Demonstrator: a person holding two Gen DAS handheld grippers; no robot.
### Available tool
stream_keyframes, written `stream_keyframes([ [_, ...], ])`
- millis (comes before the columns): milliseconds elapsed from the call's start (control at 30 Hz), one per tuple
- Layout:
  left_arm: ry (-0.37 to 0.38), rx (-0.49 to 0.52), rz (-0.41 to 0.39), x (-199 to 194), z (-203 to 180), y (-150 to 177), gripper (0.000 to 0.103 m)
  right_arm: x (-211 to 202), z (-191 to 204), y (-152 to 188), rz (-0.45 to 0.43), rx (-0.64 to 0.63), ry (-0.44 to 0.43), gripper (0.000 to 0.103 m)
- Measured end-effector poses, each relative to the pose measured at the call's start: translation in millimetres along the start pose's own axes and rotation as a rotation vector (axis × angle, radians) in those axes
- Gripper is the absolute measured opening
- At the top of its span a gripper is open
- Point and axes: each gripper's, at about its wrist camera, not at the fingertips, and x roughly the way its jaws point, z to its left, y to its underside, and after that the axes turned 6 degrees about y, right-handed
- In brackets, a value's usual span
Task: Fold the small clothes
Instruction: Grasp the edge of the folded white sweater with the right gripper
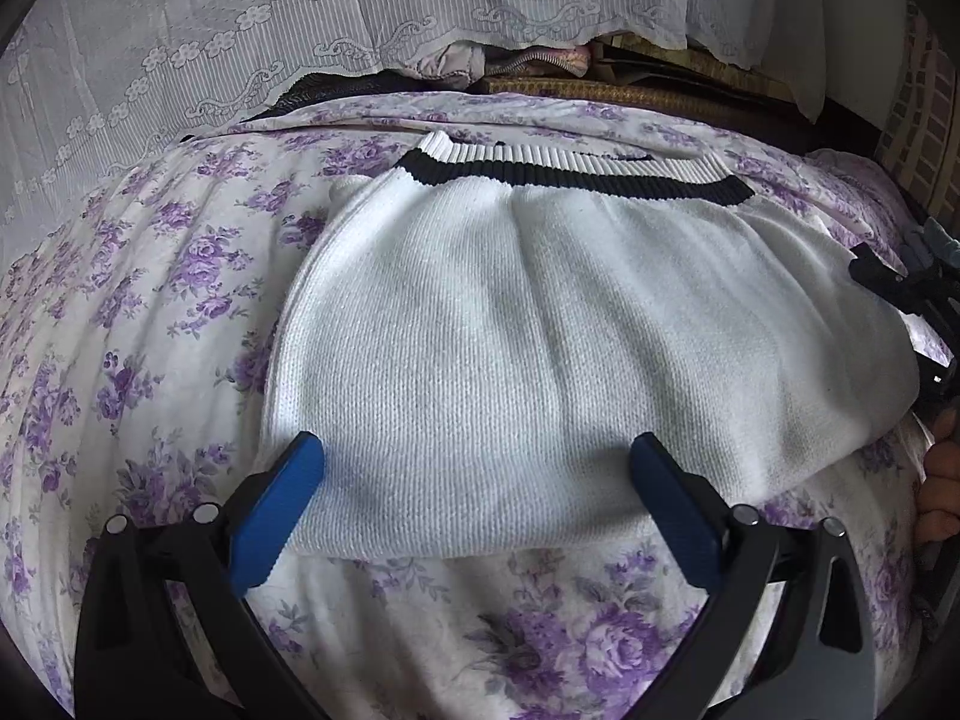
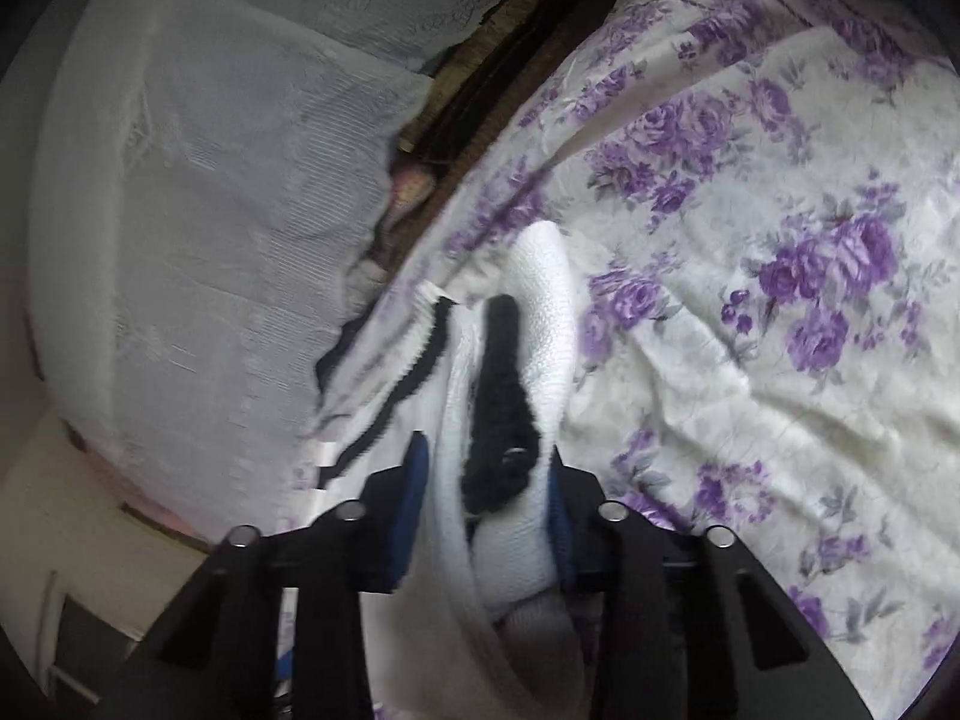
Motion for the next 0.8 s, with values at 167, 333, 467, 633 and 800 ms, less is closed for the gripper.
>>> stream_keyframes([
  [167,0.011,-0.03,-0.014,-3,4,-1,0.099,14,6,0,0.024,-0.034,0.074,0.039],
  [333,0.001,-0.069,-0.046,-7,11,-8,0.099,24,8,-7,0.015,-0.029,0.111,0.034],
  [467,-0.001,-0.082,0.0,4,15,-8,0.099,21,9,-7,-0.007,-0.045,0.097,0.029],
  [633,-0.033,-0.044,-0.023,-3,15,-13,0.099,6,36,0,-0.076,-0.178,0.129,0.027],
  [800,-0.195,0.071,-0.059,-12,31,-26,0.099,1,69,9,-0.098,-0.31,0.195,0.025],
])
